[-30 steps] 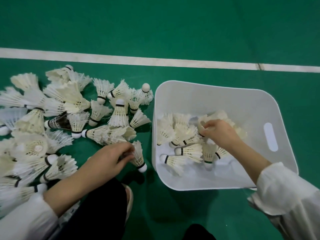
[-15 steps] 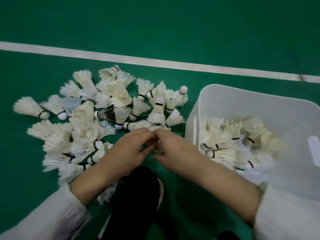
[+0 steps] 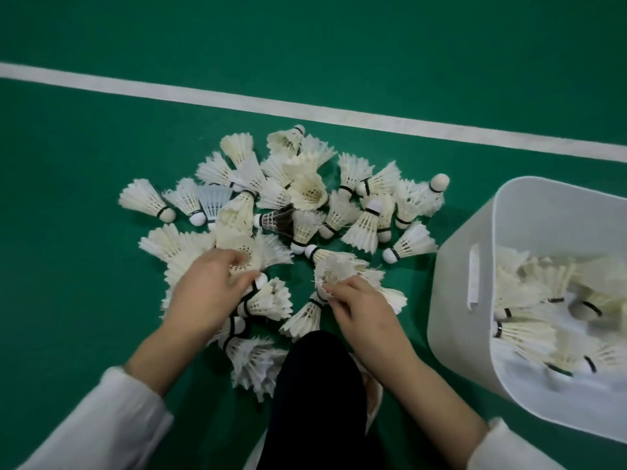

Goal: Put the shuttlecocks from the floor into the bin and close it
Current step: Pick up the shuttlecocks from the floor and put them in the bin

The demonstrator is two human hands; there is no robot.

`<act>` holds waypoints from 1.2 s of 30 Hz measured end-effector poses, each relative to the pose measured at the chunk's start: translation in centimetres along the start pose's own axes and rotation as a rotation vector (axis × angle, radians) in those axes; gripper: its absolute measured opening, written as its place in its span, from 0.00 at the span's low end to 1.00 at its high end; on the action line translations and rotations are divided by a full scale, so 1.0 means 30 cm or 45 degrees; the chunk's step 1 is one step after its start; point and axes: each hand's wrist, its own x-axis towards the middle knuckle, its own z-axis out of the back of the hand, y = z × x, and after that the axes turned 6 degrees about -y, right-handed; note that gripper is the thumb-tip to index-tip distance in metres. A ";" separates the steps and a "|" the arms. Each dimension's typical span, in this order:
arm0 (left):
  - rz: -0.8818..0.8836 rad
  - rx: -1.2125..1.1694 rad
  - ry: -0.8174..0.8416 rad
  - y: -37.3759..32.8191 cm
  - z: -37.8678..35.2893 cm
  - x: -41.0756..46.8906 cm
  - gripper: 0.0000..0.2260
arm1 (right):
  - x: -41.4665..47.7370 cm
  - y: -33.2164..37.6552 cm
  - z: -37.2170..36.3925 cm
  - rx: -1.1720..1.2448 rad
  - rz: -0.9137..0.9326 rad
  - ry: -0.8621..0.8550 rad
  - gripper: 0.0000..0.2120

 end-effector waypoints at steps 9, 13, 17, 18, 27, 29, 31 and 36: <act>-0.153 0.114 -0.069 -0.040 0.000 0.083 0.10 | 0.032 -0.022 0.055 -0.010 -0.087 -0.132 0.11; -0.081 -0.273 -0.241 -0.066 0.105 0.056 0.06 | 0.033 -0.045 0.063 -0.060 -0.121 -0.145 0.09; -0.232 -0.075 -0.037 -0.093 0.080 0.051 0.11 | 0.041 -0.051 0.065 -0.066 -0.164 -0.112 0.08; -0.291 0.093 0.065 -0.095 0.050 0.059 0.14 | 0.042 -0.049 0.066 -0.062 -0.167 -0.111 0.08; -0.253 0.553 0.220 -0.113 -0.058 0.117 0.05 | 0.042 -0.040 0.107 0.002 -0.147 -0.120 0.08; -0.212 0.382 0.214 -0.112 -0.028 0.104 0.05 | 0.042 -0.038 0.120 0.020 -0.136 -0.124 0.08; -0.185 0.238 0.205 -0.123 0.017 0.082 0.05 | 0.045 -0.032 0.136 0.028 -0.099 -0.123 0.09; -0.196 -0.091 -0.052 -0.215 0.119 0.017 0.06 | 0.045 0.017 0.234 0.099 -0.011 -0.138 0.09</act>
